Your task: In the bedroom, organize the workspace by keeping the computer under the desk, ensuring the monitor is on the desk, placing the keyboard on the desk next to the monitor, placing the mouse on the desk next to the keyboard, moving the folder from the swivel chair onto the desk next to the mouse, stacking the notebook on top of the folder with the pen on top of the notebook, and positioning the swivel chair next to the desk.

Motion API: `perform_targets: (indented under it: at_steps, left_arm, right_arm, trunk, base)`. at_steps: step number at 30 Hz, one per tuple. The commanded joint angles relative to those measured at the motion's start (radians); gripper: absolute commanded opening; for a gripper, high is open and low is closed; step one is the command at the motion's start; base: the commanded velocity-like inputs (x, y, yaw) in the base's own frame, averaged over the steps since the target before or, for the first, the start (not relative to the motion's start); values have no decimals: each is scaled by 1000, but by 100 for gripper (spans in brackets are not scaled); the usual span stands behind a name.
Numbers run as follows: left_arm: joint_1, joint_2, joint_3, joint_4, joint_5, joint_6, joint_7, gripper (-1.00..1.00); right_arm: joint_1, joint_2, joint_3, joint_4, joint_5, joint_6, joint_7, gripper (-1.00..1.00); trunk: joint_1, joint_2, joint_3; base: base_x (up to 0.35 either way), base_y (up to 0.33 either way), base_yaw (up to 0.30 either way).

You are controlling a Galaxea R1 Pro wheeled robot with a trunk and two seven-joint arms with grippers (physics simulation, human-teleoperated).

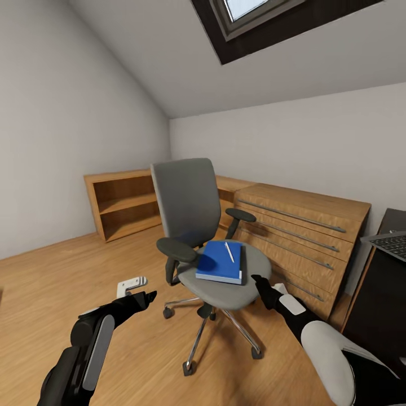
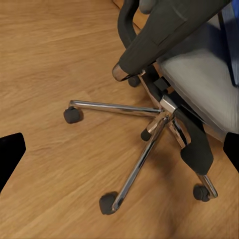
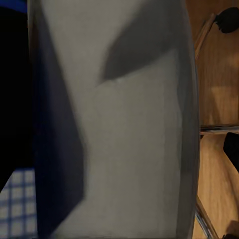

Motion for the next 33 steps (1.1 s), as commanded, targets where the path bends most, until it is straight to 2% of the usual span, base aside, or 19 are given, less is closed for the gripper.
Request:
perform_targets:
  at_steps: [1, 11, 29, 30, 33]
  left_arm:
    - [-1, -1, 2, -1, 8, 5, 3, 100]
    - [-1, -1, 2, 0, 8, 5, 2, 100]
    - [-1, -1, 2, 15, 8, 4, 3, 100]
    - [-1, -1, 2, 15, 8, 4, 3, 100]
    - [-1, -1, 2, 15, 8, 4, 3, 100]
  right_arm:
    - [0, 0, -5, 0, -2, 5, 2, 100]
    - [0, 0, -5, 0, -2, 5, 2, 100]
    - [0, 1, -3, 0, 5, 5, 2, 100]
    - [0, 8, 1, 0, 20, 4, 3, 100]
    - [0, 17, 2, 0, 28, 2, 3, 100]
  trunk:
    - [0, 0, -1]
    - [0, 0, -1]
    - [0, 0, -1]
    - [0, 0, -1]
    - [0, 0, -1]
  base:
    - [0, 0, 0]
    - [-16, 0, 0]
    - [-200, 6, 0]
    - [-80, 10, 0]
    - [-42, 5, 0]
